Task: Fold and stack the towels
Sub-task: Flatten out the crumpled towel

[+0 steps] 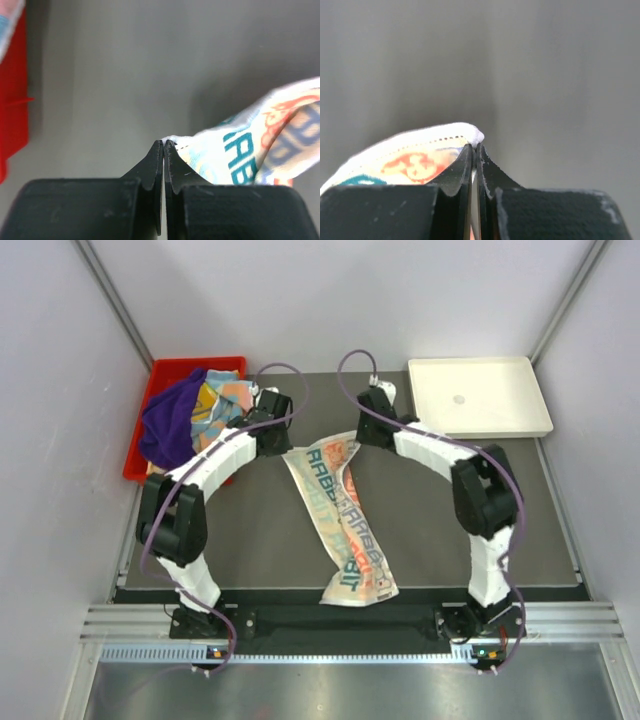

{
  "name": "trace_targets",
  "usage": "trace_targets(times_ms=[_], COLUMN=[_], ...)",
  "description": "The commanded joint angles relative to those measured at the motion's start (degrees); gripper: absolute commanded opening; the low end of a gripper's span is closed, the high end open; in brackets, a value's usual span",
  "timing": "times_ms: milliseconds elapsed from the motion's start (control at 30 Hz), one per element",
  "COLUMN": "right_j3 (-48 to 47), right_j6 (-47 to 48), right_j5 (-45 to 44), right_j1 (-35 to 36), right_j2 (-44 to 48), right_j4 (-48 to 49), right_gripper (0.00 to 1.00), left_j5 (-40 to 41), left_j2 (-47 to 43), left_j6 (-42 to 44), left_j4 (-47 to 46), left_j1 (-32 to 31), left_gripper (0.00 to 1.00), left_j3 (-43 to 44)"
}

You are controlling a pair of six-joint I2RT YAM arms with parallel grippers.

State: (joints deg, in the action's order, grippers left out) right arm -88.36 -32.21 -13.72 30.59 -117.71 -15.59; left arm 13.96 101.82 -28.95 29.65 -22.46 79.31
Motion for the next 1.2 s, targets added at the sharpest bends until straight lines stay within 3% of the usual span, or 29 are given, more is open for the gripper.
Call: trace_targets(times_ms=[0, 333, 700, 933, 1167], right_j3=[2.1, 8.3, 10.4, 11.8, 6.3], right_j6=[7.9, 20.9, 26.9, 26.2, 25.6], right_j5=[-4.3, -2.3, 4.6, 5.8, 8.4], right_j1=[-0.4, 0.3, 3.2, 4.6, 5.4], right_j2=[13.1, 38.2, 60.5, 64.5, 65.2], right_j4=[4.5, 5.2, 1.4, -1.3, -4.5], right_gripper=[0.0, 0.0, 0.0, 0.0, 0.0], left_j5=[-1.0, -11.0, -27.6, -28.5, -33.4], left_j2=[-8.0, -27.6, -37.6, -39.2, -40.4], left_j6=[5.3, 16.1, 18.8, 17.6, 16.3], left_j4=[1.5, 4.4, 8.8, 8.9, 8.7], left_j1=[0.3, -0.6, -0.8, -0.8, -0.8], left_gripper=[0.0, 0.0, 0.0, 0.0, 0.0], left_j3=[3.7, 7.3, 17.1, 17.3, 22.9])
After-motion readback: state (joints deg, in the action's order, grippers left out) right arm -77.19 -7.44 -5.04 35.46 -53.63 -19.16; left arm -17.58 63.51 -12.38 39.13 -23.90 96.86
